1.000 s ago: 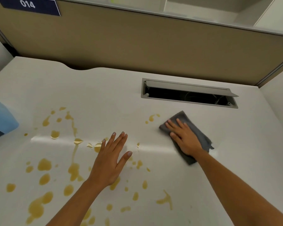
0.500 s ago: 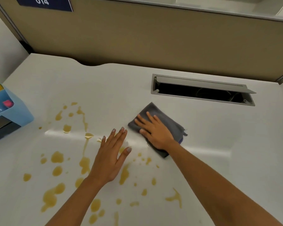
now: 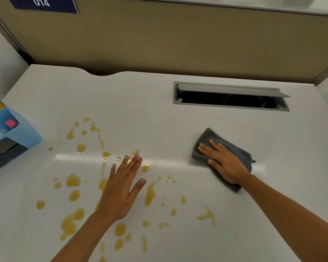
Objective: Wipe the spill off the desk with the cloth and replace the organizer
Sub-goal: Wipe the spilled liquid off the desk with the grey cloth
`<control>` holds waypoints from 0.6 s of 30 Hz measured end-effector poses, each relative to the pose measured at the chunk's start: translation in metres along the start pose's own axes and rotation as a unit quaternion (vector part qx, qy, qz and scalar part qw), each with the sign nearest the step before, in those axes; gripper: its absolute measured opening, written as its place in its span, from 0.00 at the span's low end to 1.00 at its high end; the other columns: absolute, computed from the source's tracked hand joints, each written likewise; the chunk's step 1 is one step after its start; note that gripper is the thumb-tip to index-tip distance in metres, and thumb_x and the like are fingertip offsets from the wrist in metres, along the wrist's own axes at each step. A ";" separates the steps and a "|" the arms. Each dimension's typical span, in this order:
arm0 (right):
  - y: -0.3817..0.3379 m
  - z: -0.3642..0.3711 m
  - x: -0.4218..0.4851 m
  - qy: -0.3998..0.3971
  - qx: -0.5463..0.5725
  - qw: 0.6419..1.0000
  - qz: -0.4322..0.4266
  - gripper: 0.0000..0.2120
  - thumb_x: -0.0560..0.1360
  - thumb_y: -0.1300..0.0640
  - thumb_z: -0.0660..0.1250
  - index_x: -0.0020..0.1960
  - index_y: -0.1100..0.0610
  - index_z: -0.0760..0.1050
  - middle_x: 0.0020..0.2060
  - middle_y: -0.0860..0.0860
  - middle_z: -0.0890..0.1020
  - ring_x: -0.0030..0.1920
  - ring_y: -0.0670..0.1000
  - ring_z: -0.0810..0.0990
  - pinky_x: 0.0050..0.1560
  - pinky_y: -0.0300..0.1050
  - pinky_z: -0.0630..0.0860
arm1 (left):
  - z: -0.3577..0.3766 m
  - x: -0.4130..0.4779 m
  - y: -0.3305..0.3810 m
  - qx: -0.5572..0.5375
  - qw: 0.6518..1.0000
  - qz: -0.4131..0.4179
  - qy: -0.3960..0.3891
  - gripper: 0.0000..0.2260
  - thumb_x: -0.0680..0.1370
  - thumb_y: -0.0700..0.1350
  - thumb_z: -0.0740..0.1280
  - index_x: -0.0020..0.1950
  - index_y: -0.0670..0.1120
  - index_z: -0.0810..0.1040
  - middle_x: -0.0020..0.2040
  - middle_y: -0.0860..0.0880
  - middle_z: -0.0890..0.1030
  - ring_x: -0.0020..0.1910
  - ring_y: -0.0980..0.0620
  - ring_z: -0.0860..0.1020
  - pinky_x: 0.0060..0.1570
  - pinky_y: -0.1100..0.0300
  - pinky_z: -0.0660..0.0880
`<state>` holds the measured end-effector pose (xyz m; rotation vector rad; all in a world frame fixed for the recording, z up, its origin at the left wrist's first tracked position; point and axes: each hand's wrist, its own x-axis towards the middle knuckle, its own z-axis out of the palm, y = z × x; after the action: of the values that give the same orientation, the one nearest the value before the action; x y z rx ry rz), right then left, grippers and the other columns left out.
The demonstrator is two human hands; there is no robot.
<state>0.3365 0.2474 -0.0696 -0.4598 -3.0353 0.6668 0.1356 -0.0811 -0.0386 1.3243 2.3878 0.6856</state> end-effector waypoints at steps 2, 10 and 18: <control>-0.004 0.001 0.018 0.031 0.004 0.998 0.056 0.22 0.84 0.45 0.48 0.77 0.41 0.55 0.77 0.38 0.58 0.79 0.45 0.46 0.78 0.54 0.49 | 0.000 0.000 0.000 0.008 1.000 0.002 -0.008 0.30 0.78 0.66 0.42 0.78 0.55 0.46 0.79 0.60 0.47 0.77 0.61 0.40 0.77 0.50 0.40; -0.063 0.032 -0.011 -0.036 0.016 0.999 -0.034 0.22 0.84 0.45 0.47 0.78 0.41 0.54 0.77 0.35 0.55 0.78 0.43 0.42 0.77 0.41 0.39 | 0.012 0.010 0.029 -0.007 0.999 0.035 -0.015 0.30 0.79 0.65 0.42 0.78 0.55 0.47 0.79 0.59 0.48 0.77 0.60 0.41 0.76 0.50 0.41; -0.078 0.058 -0.153 -0.071 -0.001 0.997 -0.026 0.22 0.85 0.44 0.44 0.78 0.41 0.50 0.77 0.35 0.53 0.79 0.47 0.47 0.77 0.41 0.39 | 0.026 0.000 0.050 0.002 0.995 0.083 -0.048 0.30 0.79 0.65 0.41 0.79 0.54 0.47 0.79 0.59 0.47 0.77 0.59 0.39 0.76 0.51 0.39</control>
<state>0.4575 0.1130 -0.0809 -0.3469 -3.1682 0.7231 0.1837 -0.0521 -0.0330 1.5350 2.2220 0.6469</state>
